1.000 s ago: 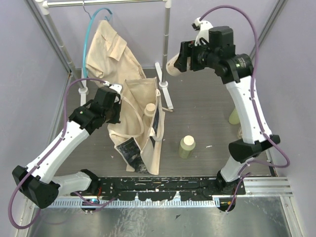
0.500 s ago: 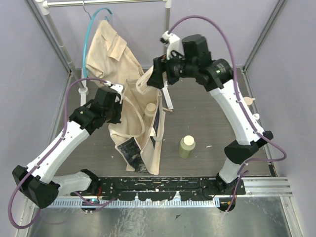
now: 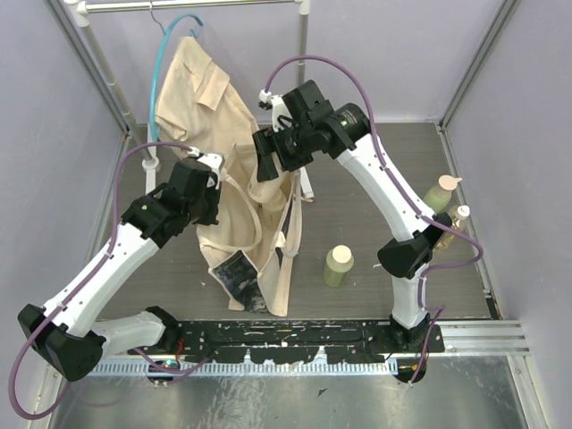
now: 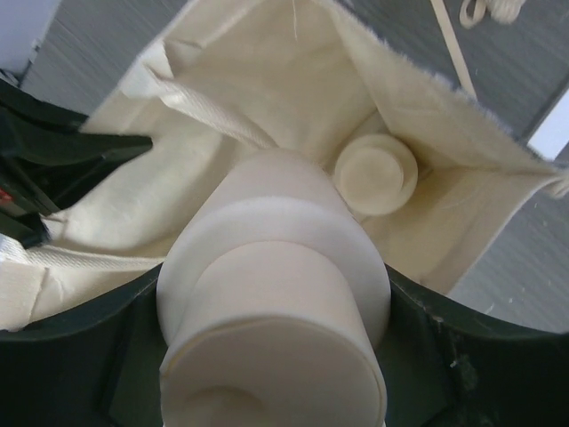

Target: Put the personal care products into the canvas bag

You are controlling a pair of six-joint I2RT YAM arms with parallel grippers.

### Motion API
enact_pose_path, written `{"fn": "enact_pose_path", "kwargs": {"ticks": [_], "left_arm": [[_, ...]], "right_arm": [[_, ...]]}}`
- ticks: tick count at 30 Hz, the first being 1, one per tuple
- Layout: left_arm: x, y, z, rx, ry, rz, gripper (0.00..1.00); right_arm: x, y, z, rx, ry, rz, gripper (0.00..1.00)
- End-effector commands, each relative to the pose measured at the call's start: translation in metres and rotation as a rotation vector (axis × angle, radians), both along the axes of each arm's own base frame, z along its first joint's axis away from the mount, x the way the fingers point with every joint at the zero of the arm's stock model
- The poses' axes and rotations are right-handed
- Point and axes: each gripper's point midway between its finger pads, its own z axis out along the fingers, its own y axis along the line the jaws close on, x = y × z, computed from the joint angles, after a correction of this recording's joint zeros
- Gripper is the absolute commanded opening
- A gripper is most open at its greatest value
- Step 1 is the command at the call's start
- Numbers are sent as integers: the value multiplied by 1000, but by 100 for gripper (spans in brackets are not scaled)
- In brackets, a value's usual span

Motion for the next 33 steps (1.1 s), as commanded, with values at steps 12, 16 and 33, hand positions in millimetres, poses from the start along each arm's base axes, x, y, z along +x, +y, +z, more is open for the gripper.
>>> {"fn": "enact_pose_path", "kwargs": {"ticks": [12,16,33], "left_arm": [[6,-4,18,-10,-59,-13,0],[5,-3,20,-10,-60,-21,0],[-6,2,24,5,-29,-31,0]], "right_arm": [[-43,14,-44,-151,40,19,1],[-38,15,-67,-199,9,-2,1],[-10,4,-148,-287,-85,-126,1]]}}
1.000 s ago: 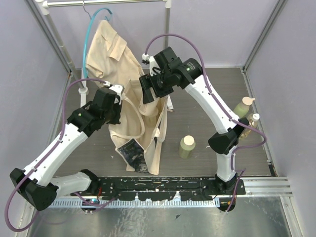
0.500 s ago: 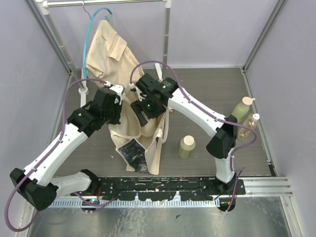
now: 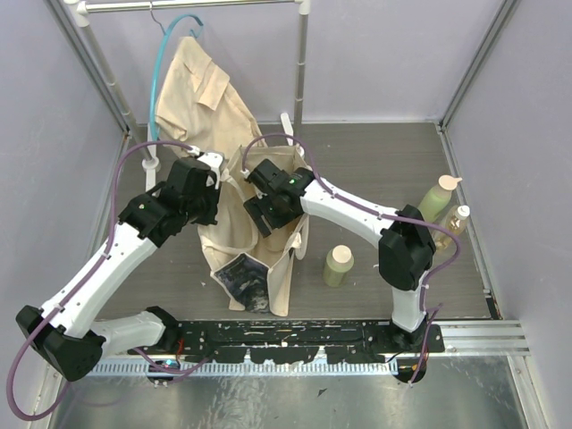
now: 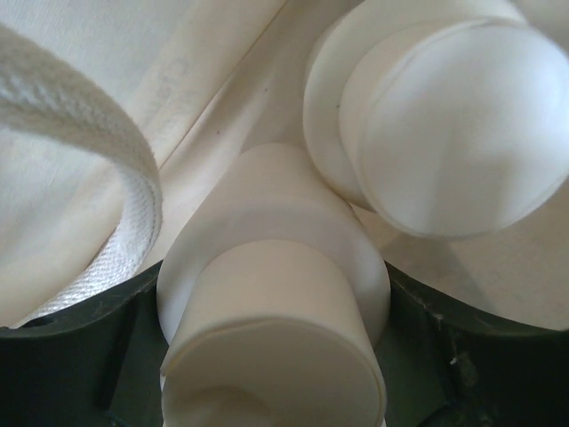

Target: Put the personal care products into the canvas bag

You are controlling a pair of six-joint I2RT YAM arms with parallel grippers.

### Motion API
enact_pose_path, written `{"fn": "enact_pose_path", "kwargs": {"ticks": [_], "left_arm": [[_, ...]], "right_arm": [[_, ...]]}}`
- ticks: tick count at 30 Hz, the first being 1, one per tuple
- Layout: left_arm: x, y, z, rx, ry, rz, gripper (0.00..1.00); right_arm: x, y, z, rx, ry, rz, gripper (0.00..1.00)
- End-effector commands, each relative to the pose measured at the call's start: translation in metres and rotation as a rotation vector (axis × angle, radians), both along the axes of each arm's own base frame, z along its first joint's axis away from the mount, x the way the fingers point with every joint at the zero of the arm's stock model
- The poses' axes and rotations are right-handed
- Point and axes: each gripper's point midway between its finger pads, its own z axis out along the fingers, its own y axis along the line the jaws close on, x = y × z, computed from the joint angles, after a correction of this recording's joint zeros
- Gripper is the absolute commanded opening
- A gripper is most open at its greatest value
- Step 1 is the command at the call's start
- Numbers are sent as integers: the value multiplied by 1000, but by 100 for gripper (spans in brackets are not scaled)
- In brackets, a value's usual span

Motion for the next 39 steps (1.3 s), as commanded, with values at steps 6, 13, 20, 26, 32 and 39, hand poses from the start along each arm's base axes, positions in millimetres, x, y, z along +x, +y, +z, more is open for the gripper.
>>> {"fn": "enact_pose_path", "kwargs": {"ticks": [6,13,20,26,32,39], "left_arm": [[-1,-1,18,-19,-35,-16,0],[-1,-1,18,-19,-39,-16,0],[0,-1,18,-16,-37,-17,0],[1,-2,17,-16,-37,-17,0],[0,-4,16,-23,-32,-22,0],[0,-6,14,-33,-25,-25,0]], "right_arm": [[23,10,19,44,-108,-26,1],[18,2,-10,-41,-57,-11,1],[19,2,-15,-49,-54,-3,10],[18,4,0,-19,-62,-6,66],[30,15,59,70,-149,-18,90],[21,18,110,138,-162,30,95]]}}
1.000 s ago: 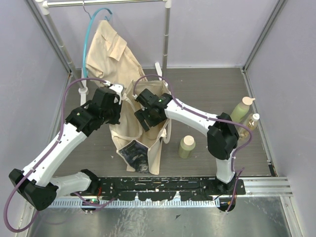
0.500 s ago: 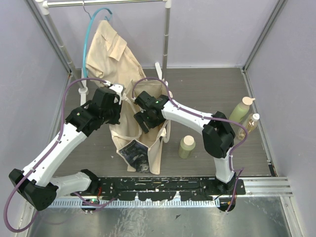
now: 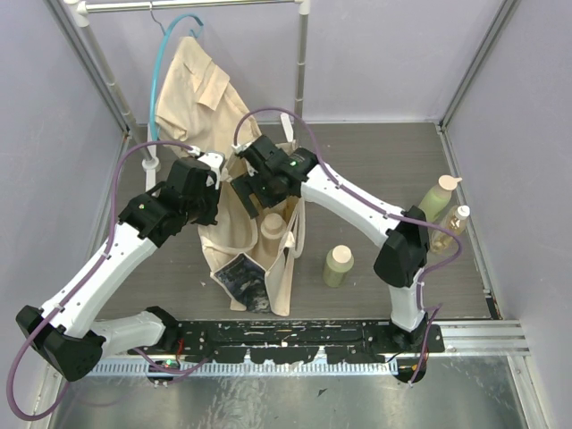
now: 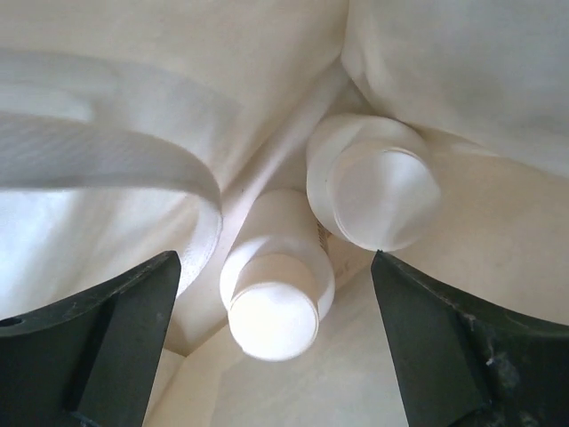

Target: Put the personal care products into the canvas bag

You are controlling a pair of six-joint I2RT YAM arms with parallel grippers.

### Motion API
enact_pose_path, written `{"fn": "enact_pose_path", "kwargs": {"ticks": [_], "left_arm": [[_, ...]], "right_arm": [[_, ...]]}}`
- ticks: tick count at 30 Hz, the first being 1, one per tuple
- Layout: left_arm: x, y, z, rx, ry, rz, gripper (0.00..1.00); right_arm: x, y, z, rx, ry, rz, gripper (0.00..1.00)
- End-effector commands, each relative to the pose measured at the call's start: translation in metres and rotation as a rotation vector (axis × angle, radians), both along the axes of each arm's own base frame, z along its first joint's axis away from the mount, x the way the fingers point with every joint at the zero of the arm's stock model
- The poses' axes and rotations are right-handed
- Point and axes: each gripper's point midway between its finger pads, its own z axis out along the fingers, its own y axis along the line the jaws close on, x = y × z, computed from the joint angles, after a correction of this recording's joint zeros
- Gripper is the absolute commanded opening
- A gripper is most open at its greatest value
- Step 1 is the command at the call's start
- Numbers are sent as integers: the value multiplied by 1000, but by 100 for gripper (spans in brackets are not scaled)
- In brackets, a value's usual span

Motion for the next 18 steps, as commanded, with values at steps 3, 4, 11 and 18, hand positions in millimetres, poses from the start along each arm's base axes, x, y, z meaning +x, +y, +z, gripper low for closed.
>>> {"fn": "enact_pose_path", "kwargs": {"ticks": [3,4,11,18], "left_arm": [[0,-2,13,-24,-31,-8,0],[1,-2,13,-22,-32,-6,0],[1,-2,13,-30,-34,0,0],[4,-3,13,-31,-48,2,0]], "right_arm": [[-16,-13,72,80,-65,61,95],[-16,-15,82,99,-89,60,95],[-2,-47,154,397,-235,-35,100],[49,-136,187,421,-370,-300,100]]}}
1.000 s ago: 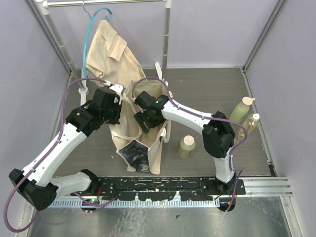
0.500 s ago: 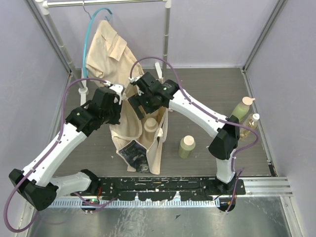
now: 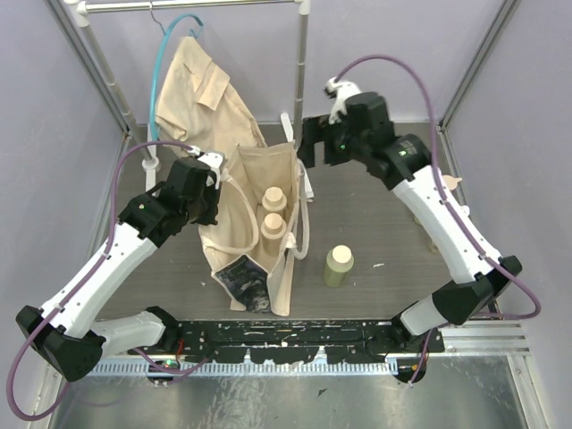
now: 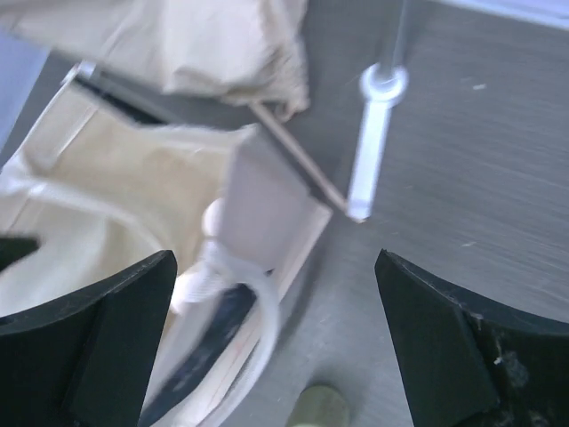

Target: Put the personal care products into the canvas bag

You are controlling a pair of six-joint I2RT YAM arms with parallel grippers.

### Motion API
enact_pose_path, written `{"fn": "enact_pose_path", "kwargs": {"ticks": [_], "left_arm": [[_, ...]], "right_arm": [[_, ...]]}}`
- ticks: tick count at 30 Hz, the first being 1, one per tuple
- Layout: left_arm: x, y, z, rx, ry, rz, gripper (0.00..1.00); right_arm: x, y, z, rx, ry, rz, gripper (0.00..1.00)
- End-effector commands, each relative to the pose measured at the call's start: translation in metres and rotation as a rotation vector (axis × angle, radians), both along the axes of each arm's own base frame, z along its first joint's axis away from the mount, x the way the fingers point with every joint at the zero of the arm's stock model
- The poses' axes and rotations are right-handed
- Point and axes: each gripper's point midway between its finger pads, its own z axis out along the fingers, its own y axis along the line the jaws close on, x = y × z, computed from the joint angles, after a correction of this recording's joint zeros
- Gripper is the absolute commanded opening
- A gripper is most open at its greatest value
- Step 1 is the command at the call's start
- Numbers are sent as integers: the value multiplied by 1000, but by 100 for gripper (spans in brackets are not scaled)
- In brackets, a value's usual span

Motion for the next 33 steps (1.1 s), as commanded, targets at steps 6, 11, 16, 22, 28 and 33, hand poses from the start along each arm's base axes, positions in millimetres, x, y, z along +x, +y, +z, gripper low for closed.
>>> {"fn": "enact_pose_path", "kwargs": {"ticks": [6,11,16,22,28,33], "left_arm": [[4,3,14,-5,-60,12,0],[10,-1,16,-20,-84,7,0],[13,-8,17,-14,-80,-30,0],[19,-15,17,-15,-84,-59,0],[17,-14,18,-19,-85,-59,0],[14,-10,17,-10,-85,-51,0]], "right_arm": [[-5,-69,-20,-102,126,-213,100],[-46,-91,-67,-147,252,-260,100],[-80,-86,-99,-165,342,-255,100],[-116,-65,-139,-158,412,-214,100],[-137,-67,-175,-214,474,-209,100],[-140,-69,-203,-248,509,-214,100]]}}
